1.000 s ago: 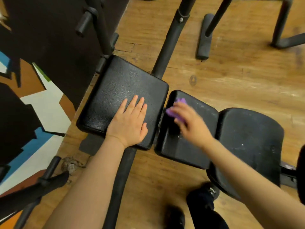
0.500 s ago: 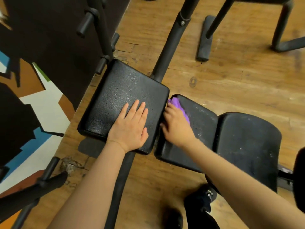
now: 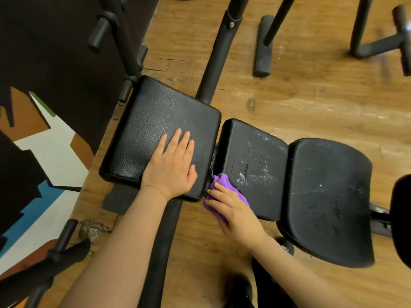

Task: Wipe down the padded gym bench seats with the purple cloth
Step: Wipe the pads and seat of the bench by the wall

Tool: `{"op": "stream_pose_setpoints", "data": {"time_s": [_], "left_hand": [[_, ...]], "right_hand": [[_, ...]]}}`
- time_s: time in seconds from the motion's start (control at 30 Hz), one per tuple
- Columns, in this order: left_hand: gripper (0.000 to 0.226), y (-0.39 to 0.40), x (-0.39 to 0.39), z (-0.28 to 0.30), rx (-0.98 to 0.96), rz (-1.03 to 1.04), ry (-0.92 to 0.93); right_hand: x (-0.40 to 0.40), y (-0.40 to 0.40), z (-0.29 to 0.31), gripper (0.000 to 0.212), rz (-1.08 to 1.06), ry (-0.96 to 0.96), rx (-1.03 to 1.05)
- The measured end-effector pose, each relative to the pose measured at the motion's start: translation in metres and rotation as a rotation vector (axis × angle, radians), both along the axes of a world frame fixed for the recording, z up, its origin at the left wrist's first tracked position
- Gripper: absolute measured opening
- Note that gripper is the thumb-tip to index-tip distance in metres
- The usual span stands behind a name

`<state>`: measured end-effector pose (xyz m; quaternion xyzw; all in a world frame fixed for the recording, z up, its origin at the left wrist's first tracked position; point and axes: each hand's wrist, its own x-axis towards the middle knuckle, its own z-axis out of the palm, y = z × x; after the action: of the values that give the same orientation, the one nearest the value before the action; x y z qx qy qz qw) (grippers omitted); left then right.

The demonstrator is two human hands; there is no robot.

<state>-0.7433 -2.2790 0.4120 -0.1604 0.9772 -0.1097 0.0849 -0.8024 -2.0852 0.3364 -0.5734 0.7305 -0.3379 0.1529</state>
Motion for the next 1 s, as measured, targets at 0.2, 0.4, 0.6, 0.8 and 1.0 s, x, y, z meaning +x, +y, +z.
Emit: {"op": "stream_pose_setpoints", "data": {"time_s": [0.2,0.4,0.6,0.8,1.0], "left_hand": [[0.064,0.000,0.001,-0.002,0.002,0.001,0.020],[0.063,0.000,0.001,-0.001,-0.013,0.002,0.003],[0.062,0.002,-0.001,0.001,-0.018,-0.002,0.005],[0.063,0.003,-0.001,0.001,-0.017,0.001,-0.006],[0.063,0.003,0.001,-0.001,-0.018,-0.005,0.012]], "right_hand": [[-0.082,-0.034,0.017,0.035,-0.491,-0.249,-0.133],[-0.125,-0.090,0.000,0.048,-0.586,-0.286,0.057],[-0.078,-0.067,0.001,0.053,-0.609,-0.218,0.050],[0.017,-0.004,0.000,0.059,-0.463,-0.260,0.078],[0.031,0.017,-0.004,0.048,-0.398,-0.251,0.028]]}}
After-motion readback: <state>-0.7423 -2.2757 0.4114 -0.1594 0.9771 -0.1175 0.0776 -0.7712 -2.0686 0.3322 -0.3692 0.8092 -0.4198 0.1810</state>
